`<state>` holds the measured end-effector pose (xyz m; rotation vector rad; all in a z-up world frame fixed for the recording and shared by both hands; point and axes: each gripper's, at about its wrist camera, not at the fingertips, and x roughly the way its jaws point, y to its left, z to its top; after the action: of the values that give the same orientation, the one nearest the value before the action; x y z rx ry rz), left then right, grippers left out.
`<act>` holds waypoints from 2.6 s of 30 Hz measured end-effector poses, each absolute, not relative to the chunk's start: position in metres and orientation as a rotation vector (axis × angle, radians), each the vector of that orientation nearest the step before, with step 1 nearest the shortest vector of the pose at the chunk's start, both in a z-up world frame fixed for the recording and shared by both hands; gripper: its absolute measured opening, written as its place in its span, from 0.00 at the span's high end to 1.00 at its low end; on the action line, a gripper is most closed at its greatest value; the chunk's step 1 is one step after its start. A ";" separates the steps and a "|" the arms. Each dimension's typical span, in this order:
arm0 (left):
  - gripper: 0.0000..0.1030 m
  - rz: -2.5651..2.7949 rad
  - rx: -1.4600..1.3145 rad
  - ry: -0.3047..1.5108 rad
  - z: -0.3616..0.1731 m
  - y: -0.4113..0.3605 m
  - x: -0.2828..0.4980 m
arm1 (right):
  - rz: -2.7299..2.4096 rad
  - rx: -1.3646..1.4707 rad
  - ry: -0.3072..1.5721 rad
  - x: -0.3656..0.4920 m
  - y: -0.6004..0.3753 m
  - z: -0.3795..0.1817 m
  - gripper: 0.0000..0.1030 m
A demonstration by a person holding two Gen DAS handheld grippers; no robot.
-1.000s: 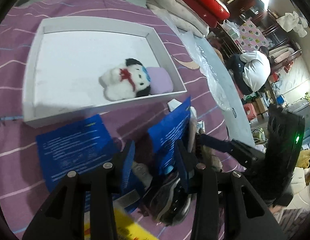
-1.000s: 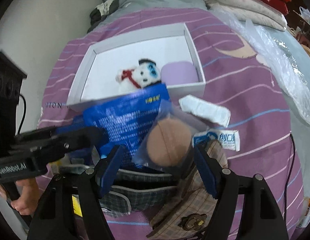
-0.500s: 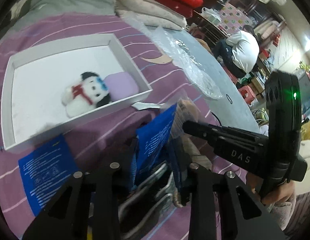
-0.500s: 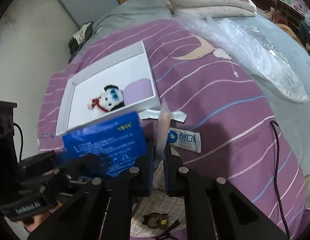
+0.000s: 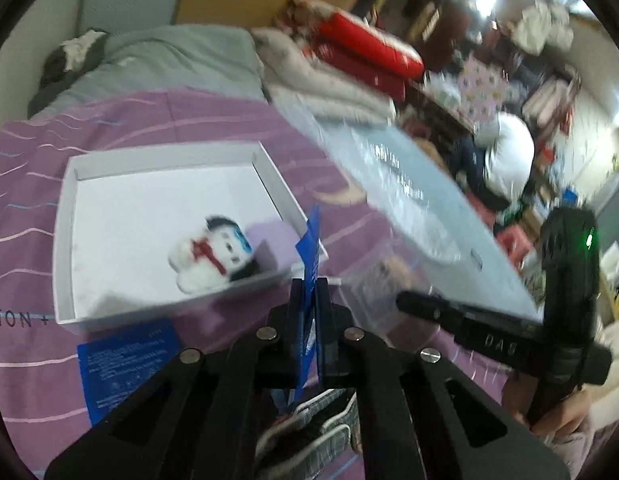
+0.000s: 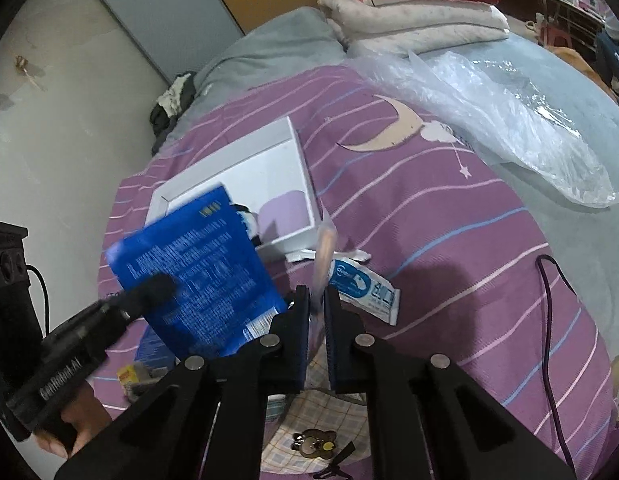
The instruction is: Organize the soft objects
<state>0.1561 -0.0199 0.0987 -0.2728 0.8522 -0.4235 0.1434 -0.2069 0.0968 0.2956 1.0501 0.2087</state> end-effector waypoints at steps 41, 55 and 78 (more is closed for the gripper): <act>0.95 -0.348 -0.392 0.939 0.081 0.015 0.164 | 0.309 0.332 1.143 0.166 -0.177 0.031 0.92; 0.95 -0.361 -0.433 0.855 0.096 0.032 0.156 | 0.442 0.449 1.060 0.159 -0.181 0.080 0.92; 0.95 -0.370 -0.460 0.836 0.100 0.036 0.161 | 0.263 0.515 1.192 0.180 -0.230 0.048 0.89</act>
<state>0.1609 0.0360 0.1001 -0.4602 0.8364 -0.3703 0.1797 -0.2302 0.0481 0.5153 1.1921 0.2629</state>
